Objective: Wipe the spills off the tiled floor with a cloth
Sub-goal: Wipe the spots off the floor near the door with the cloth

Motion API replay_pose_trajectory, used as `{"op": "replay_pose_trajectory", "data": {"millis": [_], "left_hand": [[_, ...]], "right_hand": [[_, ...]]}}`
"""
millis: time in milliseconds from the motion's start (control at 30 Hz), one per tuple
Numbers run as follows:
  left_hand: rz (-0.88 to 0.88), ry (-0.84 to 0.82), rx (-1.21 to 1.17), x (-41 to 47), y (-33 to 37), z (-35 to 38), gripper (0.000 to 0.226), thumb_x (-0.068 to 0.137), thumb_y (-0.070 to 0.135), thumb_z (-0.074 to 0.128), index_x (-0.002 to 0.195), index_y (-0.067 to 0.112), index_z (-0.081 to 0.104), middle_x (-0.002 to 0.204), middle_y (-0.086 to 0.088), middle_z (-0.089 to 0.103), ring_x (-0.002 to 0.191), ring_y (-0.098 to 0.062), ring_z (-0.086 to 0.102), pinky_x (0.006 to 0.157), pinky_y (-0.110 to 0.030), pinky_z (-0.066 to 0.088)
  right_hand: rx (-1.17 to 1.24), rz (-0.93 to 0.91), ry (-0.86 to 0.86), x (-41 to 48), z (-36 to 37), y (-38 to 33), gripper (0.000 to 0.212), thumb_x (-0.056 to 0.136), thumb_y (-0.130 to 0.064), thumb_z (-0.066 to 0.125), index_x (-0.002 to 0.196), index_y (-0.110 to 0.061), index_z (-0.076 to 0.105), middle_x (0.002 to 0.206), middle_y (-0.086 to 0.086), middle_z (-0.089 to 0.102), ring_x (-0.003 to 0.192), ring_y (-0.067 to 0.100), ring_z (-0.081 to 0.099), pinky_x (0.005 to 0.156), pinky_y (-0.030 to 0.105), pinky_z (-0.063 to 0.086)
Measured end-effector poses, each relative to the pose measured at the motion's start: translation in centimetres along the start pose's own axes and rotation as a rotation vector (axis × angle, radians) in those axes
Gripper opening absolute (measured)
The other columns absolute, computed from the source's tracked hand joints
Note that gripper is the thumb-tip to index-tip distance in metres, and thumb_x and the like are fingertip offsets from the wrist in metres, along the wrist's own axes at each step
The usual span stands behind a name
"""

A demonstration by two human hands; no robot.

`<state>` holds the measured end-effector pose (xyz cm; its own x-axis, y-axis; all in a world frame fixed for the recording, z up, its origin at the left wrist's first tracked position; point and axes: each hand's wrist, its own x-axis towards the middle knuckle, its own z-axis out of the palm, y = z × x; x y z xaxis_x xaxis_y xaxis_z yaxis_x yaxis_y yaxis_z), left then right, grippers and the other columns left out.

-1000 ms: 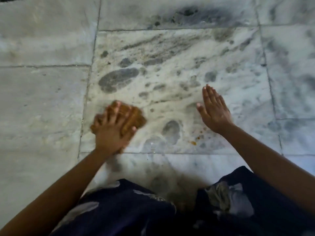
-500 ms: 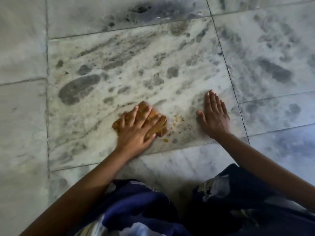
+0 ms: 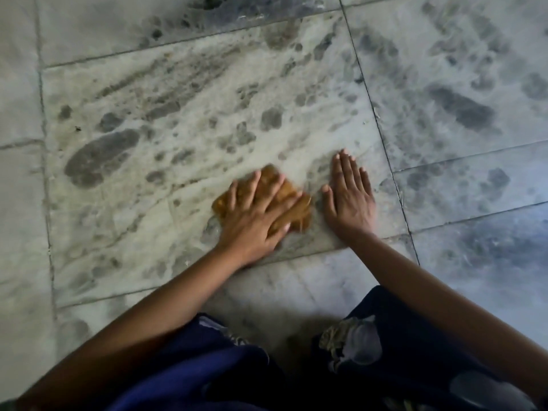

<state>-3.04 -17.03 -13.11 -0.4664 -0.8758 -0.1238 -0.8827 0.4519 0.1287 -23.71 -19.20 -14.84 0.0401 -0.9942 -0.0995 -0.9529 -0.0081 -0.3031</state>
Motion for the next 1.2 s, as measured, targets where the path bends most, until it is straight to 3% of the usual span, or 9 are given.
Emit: {"op": "replay_pose_trajectory", "data": {"millis": [100, 167, 300, 467, 600, 700, 833, 1067, 1200], "left_hand": [[0.044, -0.015, 0.082, -3.9, -4.0, 0.2, 0.058, 0.085, 0.055, 0.034, 0.141, 0.037, 0.03, 0.155, -0.001, 0.026, 0.141, -0.038, 0.015, 0.11, -0.059, 0.004], [-0.117, -0.026, 0.094, -2.3, -6.8, -0.5, 0.059, 0.087, 0.056, 0.03, 0.139, 0.03, 0.04, 0.156, -0.002, 0.024, 0.142, -0.039, 0.013, 0.109, -0.063, 0.004], [-0.429, -0.007, -0.015, 5.8, -5.3, -1.6, 0.056, 0.094, 0.055, 0.029, 0.146, 0.036, 0.025, 0.16, 0.003, 0.006, 0.146, -0.03, -0.006, 0.111, -0.062, 0.0], [-0.159, 0.006, 0.012, 1.7, 2.6, 0.3, 0.058, 0.091, 0.057, 0.029, 0.146, 0.042, 0.021, 0.159, 0.001, 0.012, 0.145, -0.033, 0.007, 0.112, -0.062, 0.006], [-0.044, -0.047, 0.062, -5.8, 0.8, 0.9, 0.058, 0.091, 0.06, 0.023, 0.145, 0.038, 0.026, 0.157, 0.002, 0.013, 0.144, -0.032, 0.012, 0.113, -0.057, 0.002], [-0.282, -0.026, 0.07, -4.0, -3.5, 0.2, 0.064, 0.088, 0.057, 0.025, 0.144, 0.027, 0.035, 0.157, -0.002, 0.018, 0.144, -0.033, 0.01, 0.112, -0.058, 0.001], [-0.59, -0.057, -0.005, 4.4, -3.0, -0.9, 0.063, 0.093, 0.058, 0.021, 0.149, 0.033, 0.01, 0.16, -0.003, -0.005, 0.145, -0.034, -0.01, 0.112, -0.061, -0.003], [-0.23, -0.042, 0.007, -2.5, 5.9, 1.3, 0.065, 0.094, 0.057, 0.016, 0.15, 0.025, 0.013, 0.158, -0.011, 0.009, 0.145, -0.035, 0.005, 0.111, -0.061, 0.008], [-0.327, -0.009, 0.046, -3.1, 0.7, 1.0, 0.069, 0.091, 0.055, 0.019, 0.15, 0.023, 0.005, 0.158, -0.011, 0.004, 0.145, -0.031, 0.003, 0.114, -0.053, -0.001]], "right_hand": [[0.003, -0.002, 0.007, -0.1, 0.2, 0.1, 0.069, 0.089, -0.043, 0.015, 0.149, -0.009, 0.014, 0.157, 0.008, 0.012, 0.145, 0.018, 0.009, 0.116, 0.028, -0.002], [-0.003, -0.003, 0.012, -0.1, 0.1, 0.0, 0.069, 0.089, -0.042, 0.015, 0.149, -0.009, 0.013, 0.158, 0.008, 0.012, 0.145, 0.018, 0.009, 0.116, 0.027, -0.003], [0.022, -0.014, 0.015, 0.1, 0.0, 0.0, 0.068, 0.09, -0.041, 0.015, 0.149, -0.009, 0.014, 0.157, 0.009, 0.012, 0.145, 0.019, 0.01, 0.115, 0.027, -0.003], [0.069, -0.002, 0.043, -0.2, -0.3, 0.3, 0.066, 0.092, -0.04, 0.013, 0.149, -0.008, 0.011, 0.158, 0.01, 0.01, 0.145, 0.018, 0.007, 0.115, 0.023, -0.006], [0.05, -0.021, 0.034, -0.5, -0.2, 1.0, 0.067, 0.091, -0.042, 0.013, 0.149, -0.007, 0.011, 0.158, 0.011, 0.009, 0.145, 0.019, 0.006, 0.114, 0.023, -0.008], [0.044, 0.016, 0.045, -0.4, 0.0, 0.8, 0.069, 0.091, -0.043, 0.013, 0.149, -0.007, 0.01, 0.158, 0.011, 0.009, 0.146, 0.021, 0.005, 0.115, 0.027, -0.006], [0.029, 0.016, 0.021, 0.0, 0.0, 0.8, 0.07, 0.09, -0.044, 0.012, 0.149, -0.008, 0.01, 0.158, 0.01, 0.009, 0.146, 0.021, 0.006, 0.116, 0.028, -0.006], [0.072, -0.007, -0.006, -0.1, -0.4, 1.3, 0.068, 0.091, -0.044, 0.008, 0.148, -0.007, 0.013, 0.157, 0.011, 0.013, 0.145, 0.019, 0.009, 0.115, 0.024, -0.007], [-0.018, -0.063, -0.049, -0.6, -1.1, 3.7, 0.069, 0.091, -0.045, 0.008, 0.149, -0.009, 0.008, 0.158, 0.008, 0.007, 0.145, 0.016, 0.004, 0.114, 0.022, -0.011]]}}
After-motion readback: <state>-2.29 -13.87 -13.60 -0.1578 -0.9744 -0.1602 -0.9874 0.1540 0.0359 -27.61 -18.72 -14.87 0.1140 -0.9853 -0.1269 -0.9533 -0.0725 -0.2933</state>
